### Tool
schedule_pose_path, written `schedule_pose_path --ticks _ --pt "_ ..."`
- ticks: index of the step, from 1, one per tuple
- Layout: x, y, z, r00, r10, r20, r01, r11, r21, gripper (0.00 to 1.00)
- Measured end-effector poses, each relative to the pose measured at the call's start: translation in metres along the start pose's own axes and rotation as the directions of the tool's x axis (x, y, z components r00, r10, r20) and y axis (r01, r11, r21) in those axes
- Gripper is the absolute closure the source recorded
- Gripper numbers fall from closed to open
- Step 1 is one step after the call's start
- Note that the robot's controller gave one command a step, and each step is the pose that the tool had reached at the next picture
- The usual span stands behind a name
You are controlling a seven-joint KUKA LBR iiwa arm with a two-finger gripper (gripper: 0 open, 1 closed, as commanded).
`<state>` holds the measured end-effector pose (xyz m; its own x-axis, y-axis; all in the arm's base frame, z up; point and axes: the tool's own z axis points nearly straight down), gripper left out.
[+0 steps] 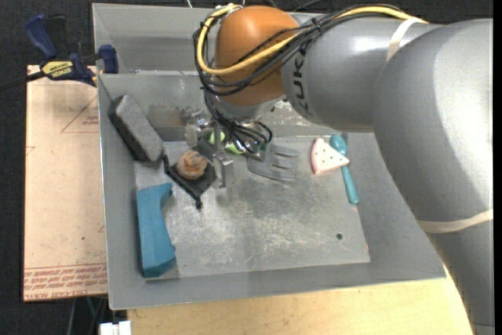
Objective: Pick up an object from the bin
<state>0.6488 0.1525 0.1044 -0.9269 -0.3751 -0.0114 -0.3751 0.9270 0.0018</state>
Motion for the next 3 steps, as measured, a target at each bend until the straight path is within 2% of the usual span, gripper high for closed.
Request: schedule_pose_path --ticks 1,2,3 --pt "-0.004 0.011 0.0 1.0 -0.01 0.001 0.01 1.0 -0.002 0.0" --pt "-0.008 0.005 -0.028 0.998 -0.063 0.003 0.063 0.998 -0.002 1.0" --pt "-0.008 0.005 -0.028 0.998 -0.062 0.003 0.062 0.998 -0.003 0.0"
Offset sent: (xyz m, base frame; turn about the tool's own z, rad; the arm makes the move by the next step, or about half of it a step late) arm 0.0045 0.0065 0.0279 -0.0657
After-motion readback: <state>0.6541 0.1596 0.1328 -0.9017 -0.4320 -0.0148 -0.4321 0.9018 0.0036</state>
